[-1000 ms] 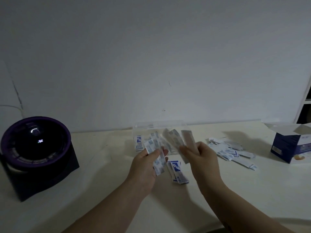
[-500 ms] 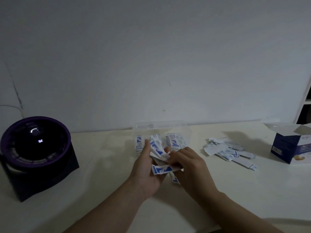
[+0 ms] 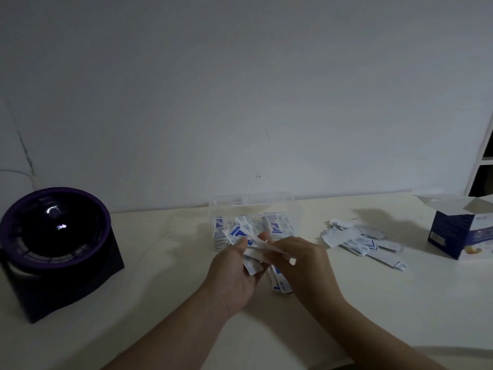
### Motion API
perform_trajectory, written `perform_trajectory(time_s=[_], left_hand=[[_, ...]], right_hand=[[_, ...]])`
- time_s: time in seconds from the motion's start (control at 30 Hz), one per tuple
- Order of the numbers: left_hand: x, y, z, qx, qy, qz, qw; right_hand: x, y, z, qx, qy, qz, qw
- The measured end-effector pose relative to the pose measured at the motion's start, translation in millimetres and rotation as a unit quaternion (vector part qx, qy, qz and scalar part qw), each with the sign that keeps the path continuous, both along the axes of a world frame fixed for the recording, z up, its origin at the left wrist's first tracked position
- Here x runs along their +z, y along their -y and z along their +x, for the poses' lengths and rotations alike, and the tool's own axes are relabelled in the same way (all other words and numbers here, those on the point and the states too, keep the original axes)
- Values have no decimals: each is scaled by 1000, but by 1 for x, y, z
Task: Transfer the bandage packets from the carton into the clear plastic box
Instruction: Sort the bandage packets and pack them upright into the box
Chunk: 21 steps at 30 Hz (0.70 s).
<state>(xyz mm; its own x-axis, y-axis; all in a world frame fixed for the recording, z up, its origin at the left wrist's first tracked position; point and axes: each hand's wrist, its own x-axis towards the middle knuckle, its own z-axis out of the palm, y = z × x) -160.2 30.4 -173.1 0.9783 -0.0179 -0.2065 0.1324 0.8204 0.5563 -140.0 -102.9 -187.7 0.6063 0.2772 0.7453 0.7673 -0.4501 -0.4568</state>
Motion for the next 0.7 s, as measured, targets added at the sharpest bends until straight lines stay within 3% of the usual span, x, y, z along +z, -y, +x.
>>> perform_trajectory(time_s=[0.1,0.17,0.27,0.37,0.43,0.53,0.6,0.7], left_hand=[[-4,1,2,43,2,49,998],[-1,1,3,77,21,67,995],[5,-6,3,146,38,97,984],[5,-12,4,181,43,113,976],[4,-14,4,182,48,106,976],[2,-18,6,185,52,106,976],[0,-20,7,185,56,115,974],[0,-20,7,189,53,102,975]], right_hand=[[6,4,1,-35,-74,100,992],[11,13,2,-87,-39,74,993],[16,24,4,-121,21,-106,987],[12,27,-4,-113,-77,-288,948],[12,25,-10,-100,-118,-340,928],[24,25,-19,-66,-181,-337,922],[34,28,-18,-43,-235,-284,929],[41,30,-7,-56,-223,-198,953]])
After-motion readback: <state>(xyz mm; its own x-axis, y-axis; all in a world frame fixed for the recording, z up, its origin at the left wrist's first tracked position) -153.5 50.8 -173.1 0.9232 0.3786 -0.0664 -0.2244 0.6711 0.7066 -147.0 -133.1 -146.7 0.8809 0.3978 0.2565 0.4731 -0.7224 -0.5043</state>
